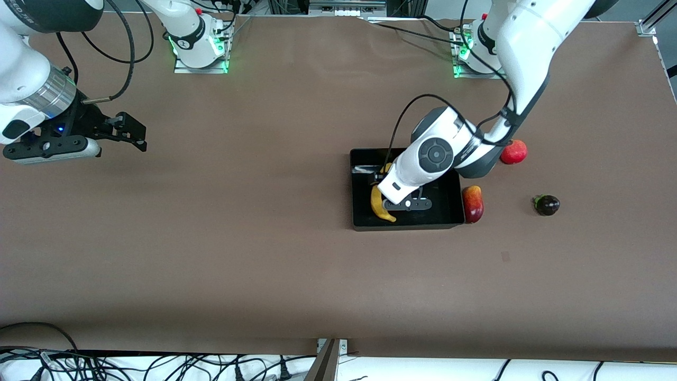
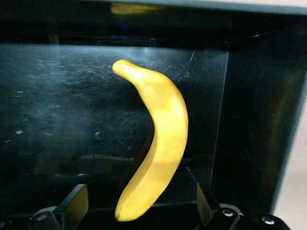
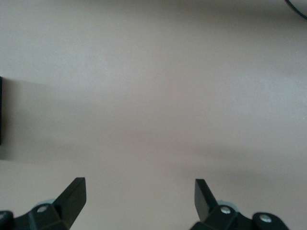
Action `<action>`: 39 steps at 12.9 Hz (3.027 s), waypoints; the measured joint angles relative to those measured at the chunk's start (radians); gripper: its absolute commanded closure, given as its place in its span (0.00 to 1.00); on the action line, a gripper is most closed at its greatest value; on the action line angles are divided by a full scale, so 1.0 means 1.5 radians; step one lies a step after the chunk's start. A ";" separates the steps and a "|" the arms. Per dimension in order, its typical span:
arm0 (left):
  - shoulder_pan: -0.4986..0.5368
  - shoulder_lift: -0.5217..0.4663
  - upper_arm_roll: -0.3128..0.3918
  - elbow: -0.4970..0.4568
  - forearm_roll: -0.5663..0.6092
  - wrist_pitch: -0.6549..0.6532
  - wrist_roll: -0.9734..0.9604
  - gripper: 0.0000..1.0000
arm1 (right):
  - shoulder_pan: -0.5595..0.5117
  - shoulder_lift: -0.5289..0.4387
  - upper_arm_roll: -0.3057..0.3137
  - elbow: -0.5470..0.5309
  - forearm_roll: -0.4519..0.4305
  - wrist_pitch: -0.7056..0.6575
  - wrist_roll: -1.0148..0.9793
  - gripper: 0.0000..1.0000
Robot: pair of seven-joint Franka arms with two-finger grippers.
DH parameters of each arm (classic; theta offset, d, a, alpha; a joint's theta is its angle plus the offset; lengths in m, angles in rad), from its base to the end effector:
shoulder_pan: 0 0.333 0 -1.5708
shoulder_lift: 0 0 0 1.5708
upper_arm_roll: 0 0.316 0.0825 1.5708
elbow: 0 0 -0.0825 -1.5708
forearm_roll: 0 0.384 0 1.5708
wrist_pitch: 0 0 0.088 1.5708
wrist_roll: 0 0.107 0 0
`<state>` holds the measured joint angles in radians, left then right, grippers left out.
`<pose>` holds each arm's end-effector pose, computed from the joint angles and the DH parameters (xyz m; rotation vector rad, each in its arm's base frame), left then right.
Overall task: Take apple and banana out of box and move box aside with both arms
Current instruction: 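Reach the left gripper into the box and grasp the banana, then carry the banana out and lower it beside the mango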
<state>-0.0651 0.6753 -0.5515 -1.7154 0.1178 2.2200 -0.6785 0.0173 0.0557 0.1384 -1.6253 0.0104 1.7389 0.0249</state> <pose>0.5631 -0.3502 0.2381 2.9684 0.1113 -0.3026 0.5777 0.0896 0.5823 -3.1107 -0.2008 -0.0882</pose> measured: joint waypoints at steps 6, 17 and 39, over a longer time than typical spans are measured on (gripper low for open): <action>-0.050 0.053 0.009 -0.007 0.072 0.031 -0.067 0.00 | 0.000 0.000 0.000 0.000 0.000 0.000 0.000 0.00; -0.060 0.061 0.024 -0.025 0.099 0.078 -0.084 1.00 | 0.000 0.000 0.000 0.000 0.000 0.000 0.000 0.00; 0.319 -0.034 0.040 -0.028 0.159 -0.152 0.582 1.00 | 0.000 0.000 0.000 0.000 0.000 0.000 0.000 0.00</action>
<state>0.4132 0.6241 -0.4909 -1.7579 0.3556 1.9925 0.1947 0.0173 0.0557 0.1385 -1.6251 0.0104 1.7389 0.0249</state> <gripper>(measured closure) 0.621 0.000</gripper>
